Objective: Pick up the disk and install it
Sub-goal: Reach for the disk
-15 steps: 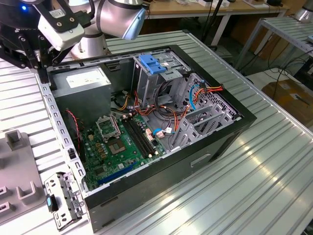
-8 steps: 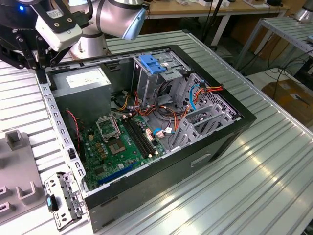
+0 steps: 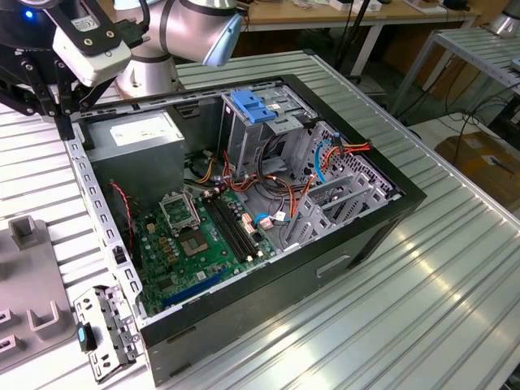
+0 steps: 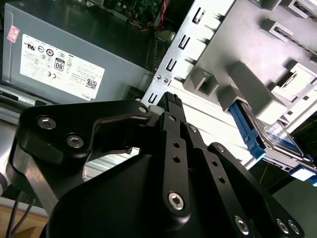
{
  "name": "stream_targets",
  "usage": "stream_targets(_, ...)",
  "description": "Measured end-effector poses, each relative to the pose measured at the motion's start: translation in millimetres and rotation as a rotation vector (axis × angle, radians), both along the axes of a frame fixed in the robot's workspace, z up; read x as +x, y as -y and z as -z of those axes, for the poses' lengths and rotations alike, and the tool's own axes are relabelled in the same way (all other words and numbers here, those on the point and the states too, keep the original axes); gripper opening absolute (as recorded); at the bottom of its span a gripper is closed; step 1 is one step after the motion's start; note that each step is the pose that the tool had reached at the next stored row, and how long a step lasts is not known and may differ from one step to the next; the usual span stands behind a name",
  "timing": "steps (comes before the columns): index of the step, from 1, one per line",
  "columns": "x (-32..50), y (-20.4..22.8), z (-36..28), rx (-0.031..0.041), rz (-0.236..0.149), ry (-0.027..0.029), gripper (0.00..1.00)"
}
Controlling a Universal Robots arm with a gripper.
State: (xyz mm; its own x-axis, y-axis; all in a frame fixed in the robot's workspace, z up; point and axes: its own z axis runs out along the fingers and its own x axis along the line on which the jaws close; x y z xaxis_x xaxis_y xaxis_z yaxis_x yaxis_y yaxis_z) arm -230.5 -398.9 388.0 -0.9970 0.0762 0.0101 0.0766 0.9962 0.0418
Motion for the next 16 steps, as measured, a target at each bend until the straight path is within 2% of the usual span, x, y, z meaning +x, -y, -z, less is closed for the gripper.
stream_targets(16, -8.7, 0.0, 0.7, 0.0, 0.0, -0.0033, 0.11)
